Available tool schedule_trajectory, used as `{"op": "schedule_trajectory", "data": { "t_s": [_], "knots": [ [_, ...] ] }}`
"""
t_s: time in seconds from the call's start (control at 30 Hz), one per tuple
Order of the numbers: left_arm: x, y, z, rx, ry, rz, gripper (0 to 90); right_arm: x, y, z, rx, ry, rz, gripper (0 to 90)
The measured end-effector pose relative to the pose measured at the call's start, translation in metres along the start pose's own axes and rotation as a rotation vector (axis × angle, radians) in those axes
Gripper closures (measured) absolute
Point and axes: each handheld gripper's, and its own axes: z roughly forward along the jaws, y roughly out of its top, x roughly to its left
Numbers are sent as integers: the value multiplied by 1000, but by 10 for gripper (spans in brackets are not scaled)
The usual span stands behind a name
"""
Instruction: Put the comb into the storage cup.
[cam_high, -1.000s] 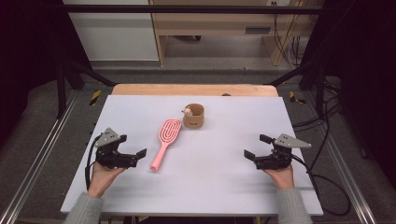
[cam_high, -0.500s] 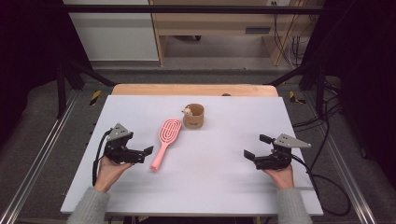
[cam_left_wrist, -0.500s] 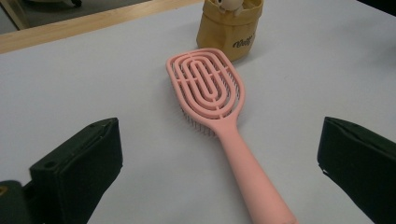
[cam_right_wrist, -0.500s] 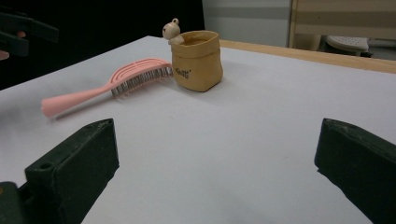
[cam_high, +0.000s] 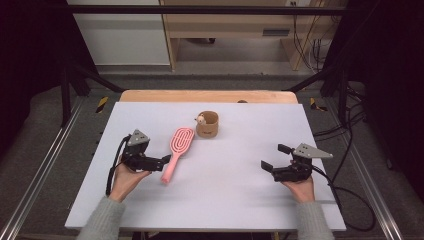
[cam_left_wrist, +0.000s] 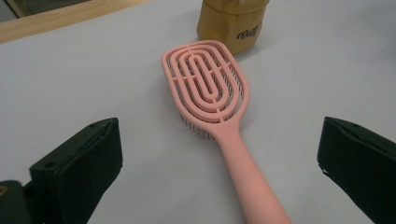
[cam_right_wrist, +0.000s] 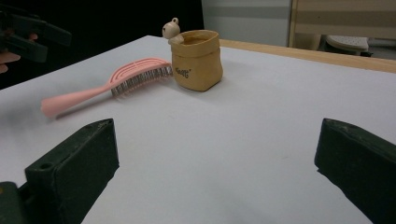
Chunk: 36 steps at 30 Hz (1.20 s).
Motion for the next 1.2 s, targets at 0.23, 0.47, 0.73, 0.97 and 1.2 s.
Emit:
{"op": "schedule_trajectory", "data": {
  "t_s": [0.23,0.47,0.73,0.97,1.2],
  "knots": [
    [-1,3,10,31,17,4,0,0,0,1,3,0,0,2],
    [-1,4,20,58,30,-2,0,0,0,0,4,0,-1,2],
    [-3,5,31,85,30,-4,0,0,0,1,6,-1,-3,2],
    [-5,4,40,112,34,-7,13,0,0,1,6,-1,-2,2],
    [-6,3,49,141,39,-6,38,0,0,1,7,-1,-1,2]
  ]
}}
